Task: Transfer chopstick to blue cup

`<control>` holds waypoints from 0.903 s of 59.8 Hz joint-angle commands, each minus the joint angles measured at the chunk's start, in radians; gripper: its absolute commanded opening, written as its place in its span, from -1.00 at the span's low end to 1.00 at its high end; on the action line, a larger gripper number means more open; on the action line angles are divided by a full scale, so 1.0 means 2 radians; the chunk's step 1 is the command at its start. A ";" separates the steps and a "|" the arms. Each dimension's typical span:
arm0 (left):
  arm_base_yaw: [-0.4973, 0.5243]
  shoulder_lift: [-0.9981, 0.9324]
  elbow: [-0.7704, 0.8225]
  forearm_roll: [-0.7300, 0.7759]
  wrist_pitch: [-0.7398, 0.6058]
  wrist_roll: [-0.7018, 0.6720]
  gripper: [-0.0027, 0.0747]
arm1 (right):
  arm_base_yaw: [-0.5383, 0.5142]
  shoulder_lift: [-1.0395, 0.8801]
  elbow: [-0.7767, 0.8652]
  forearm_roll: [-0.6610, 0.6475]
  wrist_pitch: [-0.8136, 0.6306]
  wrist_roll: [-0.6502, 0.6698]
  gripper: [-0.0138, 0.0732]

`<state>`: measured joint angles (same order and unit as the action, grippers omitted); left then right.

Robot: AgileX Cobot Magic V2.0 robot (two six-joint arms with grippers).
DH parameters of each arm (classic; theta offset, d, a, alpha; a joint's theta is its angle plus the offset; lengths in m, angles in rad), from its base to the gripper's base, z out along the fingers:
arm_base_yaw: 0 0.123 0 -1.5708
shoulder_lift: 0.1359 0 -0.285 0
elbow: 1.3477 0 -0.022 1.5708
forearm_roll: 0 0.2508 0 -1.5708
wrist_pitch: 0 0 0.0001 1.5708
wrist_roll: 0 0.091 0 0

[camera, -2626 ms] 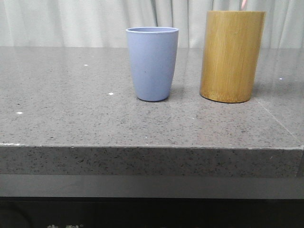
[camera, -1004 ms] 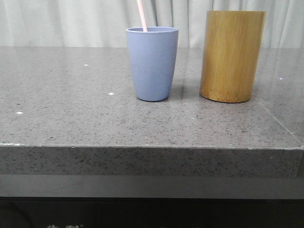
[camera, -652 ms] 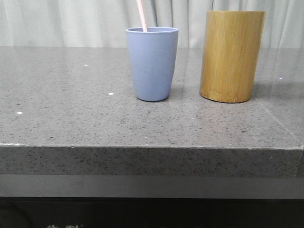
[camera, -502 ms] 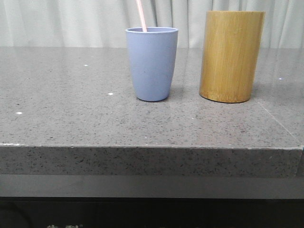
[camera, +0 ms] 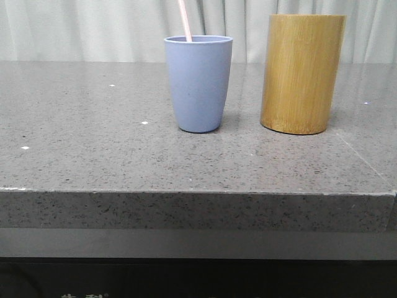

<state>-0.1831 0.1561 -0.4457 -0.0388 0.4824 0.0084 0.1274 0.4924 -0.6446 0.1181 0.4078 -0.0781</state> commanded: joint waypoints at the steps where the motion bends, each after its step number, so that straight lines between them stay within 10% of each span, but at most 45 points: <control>1: 0.002 0.007 -0.012 -0.001 -0.043 -0.004 -0.98 | -0.002 -0.063 0.038 0.004 -0.063 -0.003 -0.91; 20: 0.002 0.007 -0.012 -0.001 -0.043 -0.004 -0.98 | -0.002 -0.222 0.130 0.004 -0.070 -0.003 -0.91; 54: 0.002 0.007 -0.012 -0.001 -0.043 -0.004 -0.98 | -0.002 -0.230 0.130 0.004 -0.068 -0.003 -0.91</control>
<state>-0.1831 0.1561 -0.4457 -0.0388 0.4824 0.0084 0.1274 0.0218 -0.3626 0.1240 0.3541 -0.0781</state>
